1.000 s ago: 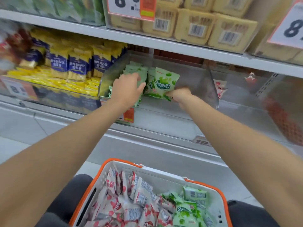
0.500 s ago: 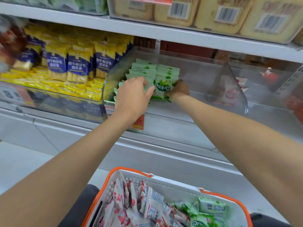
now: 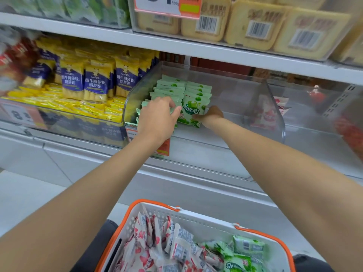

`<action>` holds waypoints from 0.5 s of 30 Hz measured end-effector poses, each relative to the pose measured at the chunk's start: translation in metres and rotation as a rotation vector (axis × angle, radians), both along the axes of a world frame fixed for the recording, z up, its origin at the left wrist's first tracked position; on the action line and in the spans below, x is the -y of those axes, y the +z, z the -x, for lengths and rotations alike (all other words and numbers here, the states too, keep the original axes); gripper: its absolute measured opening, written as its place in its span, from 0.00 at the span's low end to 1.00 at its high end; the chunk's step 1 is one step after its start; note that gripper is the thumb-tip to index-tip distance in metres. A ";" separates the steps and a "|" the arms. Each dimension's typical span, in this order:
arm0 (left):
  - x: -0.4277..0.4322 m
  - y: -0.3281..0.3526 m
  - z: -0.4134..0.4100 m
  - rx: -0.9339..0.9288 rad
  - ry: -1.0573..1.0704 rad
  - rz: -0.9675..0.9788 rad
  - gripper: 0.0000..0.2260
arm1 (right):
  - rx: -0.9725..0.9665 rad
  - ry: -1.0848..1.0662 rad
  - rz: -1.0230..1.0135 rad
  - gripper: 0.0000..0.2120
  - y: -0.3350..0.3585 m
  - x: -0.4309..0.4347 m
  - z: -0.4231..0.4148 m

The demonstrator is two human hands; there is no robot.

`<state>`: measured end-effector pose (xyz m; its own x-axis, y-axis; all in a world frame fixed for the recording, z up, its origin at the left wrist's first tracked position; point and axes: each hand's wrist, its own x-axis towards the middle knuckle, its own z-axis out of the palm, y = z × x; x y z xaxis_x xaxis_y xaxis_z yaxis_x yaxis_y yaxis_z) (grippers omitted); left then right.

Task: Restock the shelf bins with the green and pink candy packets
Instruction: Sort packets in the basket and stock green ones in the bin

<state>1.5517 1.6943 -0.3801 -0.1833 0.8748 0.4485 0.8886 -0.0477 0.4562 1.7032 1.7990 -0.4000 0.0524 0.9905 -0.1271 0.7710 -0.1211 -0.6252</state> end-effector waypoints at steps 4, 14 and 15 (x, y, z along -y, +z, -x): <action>0.006 0.007 -0.005 -0.086 0.030 -0.078 0.12 | 0.077 0.050 -0.052 0.22 0.017 0.021 -0.012; 0.112 -0.009 -0.084 0.117 -0.142 0.149 0.05 | -0.052 0.458 -0.753 0.05 0.011 0.184 -0.073; 0.121 -0.023 -0.089 0.141 -0.148 0.251 0.05 | -0.073 0.462 -0.714 0.05 -0.004 0.201 -0.081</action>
